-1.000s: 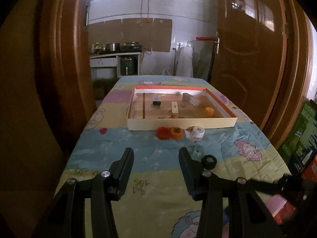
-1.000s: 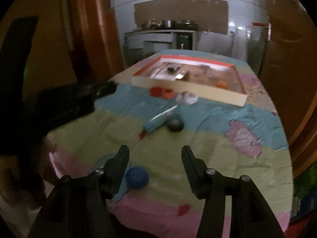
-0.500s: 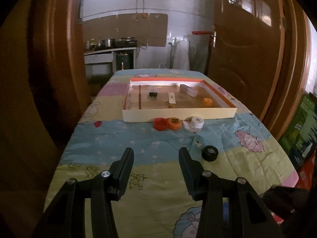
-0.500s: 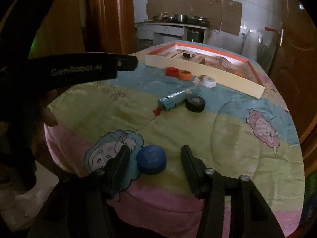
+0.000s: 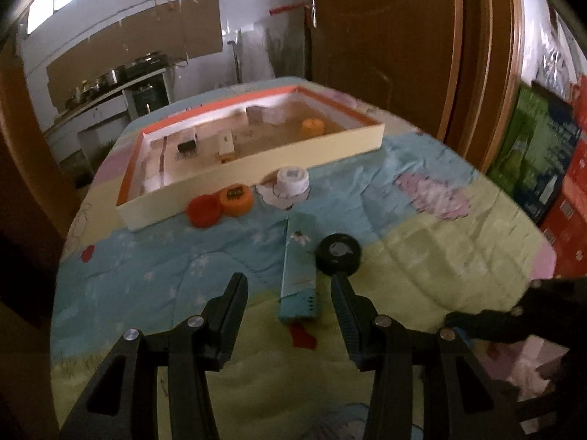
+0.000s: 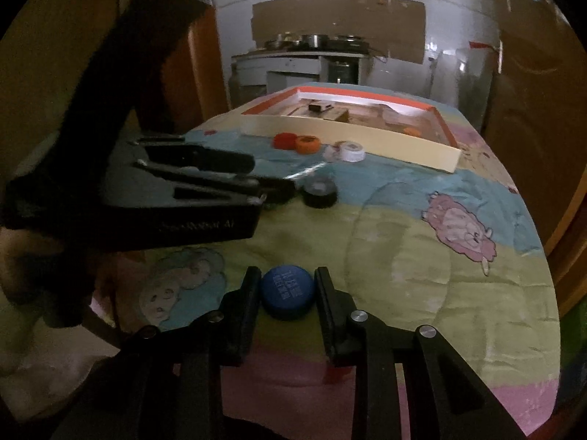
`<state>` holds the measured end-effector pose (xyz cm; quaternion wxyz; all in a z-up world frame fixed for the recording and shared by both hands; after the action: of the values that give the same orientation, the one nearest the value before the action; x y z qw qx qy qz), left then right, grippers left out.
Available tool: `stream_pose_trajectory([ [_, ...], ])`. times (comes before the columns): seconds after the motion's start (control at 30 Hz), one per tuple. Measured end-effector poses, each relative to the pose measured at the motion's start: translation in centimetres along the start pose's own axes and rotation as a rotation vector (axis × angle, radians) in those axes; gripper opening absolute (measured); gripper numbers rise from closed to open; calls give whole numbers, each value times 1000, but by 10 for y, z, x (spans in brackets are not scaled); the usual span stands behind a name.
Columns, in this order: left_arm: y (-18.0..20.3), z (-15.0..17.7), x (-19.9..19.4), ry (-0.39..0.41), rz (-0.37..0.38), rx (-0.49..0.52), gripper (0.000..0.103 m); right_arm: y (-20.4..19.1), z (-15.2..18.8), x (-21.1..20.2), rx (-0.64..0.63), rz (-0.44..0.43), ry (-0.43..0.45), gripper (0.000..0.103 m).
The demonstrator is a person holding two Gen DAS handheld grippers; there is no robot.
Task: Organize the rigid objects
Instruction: 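Grasp the teal flower-print tube with the left tool while the right tool grasps the blue cap, then carry the teal tube and blue cap over the cardboard tray with both tools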
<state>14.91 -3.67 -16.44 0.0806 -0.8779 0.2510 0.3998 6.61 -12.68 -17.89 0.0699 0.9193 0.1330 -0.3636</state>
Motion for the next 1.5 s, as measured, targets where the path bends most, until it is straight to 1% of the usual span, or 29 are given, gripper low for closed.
stream_pose_trajectory([
  [0.07, 0, -1, 9, -32, -21, 3, 47, 4, 1, 3, 15, -3, -5, 31],
  [0.1, -2, -1, 11, -33, -20, 5, 47, 7, 1, 4, 24, -6, -8, 31],
  [0.2, -5, -7, 18, -25, -1, -15, 45, 12, 1, 6, 49, -20, -9, 31],
  [0.3, -11, -11, 23, -29, 26, -58, 43, 15, 0, 6, 60, -24, -10, 31],
  [0.37, -11, -12, 23, -26, 27, -63, 38, 15, 1, 6, 65, -24, -9, 31],
  [0.43, -8, -11, 21, -19, 28, -41, 22, 16, 0, 6, 71, -23, -10, 31],
  [0.5, -2, -8, 19, -10, -4, -19, 22, 16, 0, 6, 76, -23, -11, 31],
  [0.67, 6, -3, 10, 22, -34, -4, 22, 16, -2, 5, 80, -15, -3, 31],
  [0.87, 0, -4, -6, 59, -20, -80, 22, 19, -5, 1, 87, -13, 13, 31],
  [0.93, -2, -6, -13, 78, -13, -103, 22, 19, -9, -1, 87, -12, 22, 31],
  [1.1, -7, -16, -26, 106, -23, -137, 22, 21, -25, -4, 84, -4, 53, 31],
  [1.27, -10, -25, -40, 132, -61, -149, 22, 26, -43, -8, 83, 3, 84, 31],
  [1.37, -13, -29, -46, 144, -99, -168, 22, 27, -53, -9, 78, 8, 98, 31],
  [1.5, -19, -34, -55, 159, -121, -200, 22, 28, -66, -11, 65, 17, 115, 31],
])
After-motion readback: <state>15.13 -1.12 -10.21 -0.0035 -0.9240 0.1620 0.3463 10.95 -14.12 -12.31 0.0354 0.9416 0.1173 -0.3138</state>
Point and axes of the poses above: each gripper's, at about its wrist camera, not at the fingertips, and x roughly the way its jaws point, y to its right, z to its underside, the point moved 1 cm from there along x, roughly the way its jaws point, and after that the axes turned 9 degrees about z, right-handed, at the moved point
